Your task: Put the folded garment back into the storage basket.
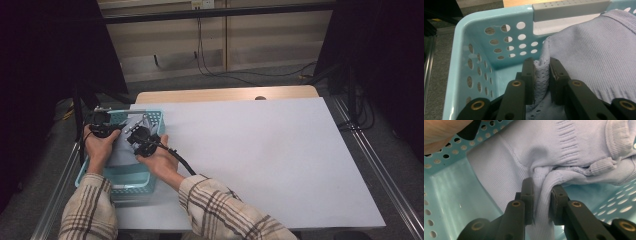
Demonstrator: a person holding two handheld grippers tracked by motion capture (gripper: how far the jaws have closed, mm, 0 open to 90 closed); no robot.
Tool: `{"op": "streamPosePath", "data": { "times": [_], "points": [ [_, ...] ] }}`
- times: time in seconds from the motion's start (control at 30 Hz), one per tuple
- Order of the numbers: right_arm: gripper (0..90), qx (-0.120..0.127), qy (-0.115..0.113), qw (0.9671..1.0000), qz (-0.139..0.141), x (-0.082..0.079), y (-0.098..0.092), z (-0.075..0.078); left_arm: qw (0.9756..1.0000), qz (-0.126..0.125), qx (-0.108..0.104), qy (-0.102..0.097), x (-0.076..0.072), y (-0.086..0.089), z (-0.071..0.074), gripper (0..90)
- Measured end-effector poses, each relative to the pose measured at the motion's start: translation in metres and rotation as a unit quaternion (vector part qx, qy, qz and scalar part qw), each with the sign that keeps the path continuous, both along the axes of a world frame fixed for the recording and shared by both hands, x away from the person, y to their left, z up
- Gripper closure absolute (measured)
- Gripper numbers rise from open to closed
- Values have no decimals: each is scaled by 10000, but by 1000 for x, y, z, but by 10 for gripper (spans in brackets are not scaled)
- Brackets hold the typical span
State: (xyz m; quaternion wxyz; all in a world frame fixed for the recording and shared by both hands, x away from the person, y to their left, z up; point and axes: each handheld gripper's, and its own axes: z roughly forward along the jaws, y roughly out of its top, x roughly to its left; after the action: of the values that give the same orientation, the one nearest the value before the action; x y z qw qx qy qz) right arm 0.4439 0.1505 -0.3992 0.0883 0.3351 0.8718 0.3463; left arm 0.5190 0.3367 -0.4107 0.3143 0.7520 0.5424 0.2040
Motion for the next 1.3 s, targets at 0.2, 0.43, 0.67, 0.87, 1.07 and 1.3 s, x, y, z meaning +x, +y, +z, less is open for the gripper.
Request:
{"op": "streamPosePath", "data": {
  "times": [0.2,0.43,0.67,0.87,1.07,1.3],
  "points": [
    [670,-145,85,9999,-21,1,2,0,9999,85,97,26,1,-2,-2,754],
    [569,-135,124,9998,-21,2,1,-2,9998,165,-3,-93,-2,2,0,695],
    [423,-81,29,10000,-24,-1,2,1,9990,330,-170,-258,-9,5,7,550],
    [340,13,-223,9997,16,0,-3,9,9982,217,-330,-455,-14,3,16,393],
    [263,93,-328,9994,57,2,-7,13,9970,188,-320,-679,-16,3,21,225],
    [122,394,-561,9976,-58,2,-14,21,9917,15,-287,-1251,-26,2,30,66]
  ]
}}
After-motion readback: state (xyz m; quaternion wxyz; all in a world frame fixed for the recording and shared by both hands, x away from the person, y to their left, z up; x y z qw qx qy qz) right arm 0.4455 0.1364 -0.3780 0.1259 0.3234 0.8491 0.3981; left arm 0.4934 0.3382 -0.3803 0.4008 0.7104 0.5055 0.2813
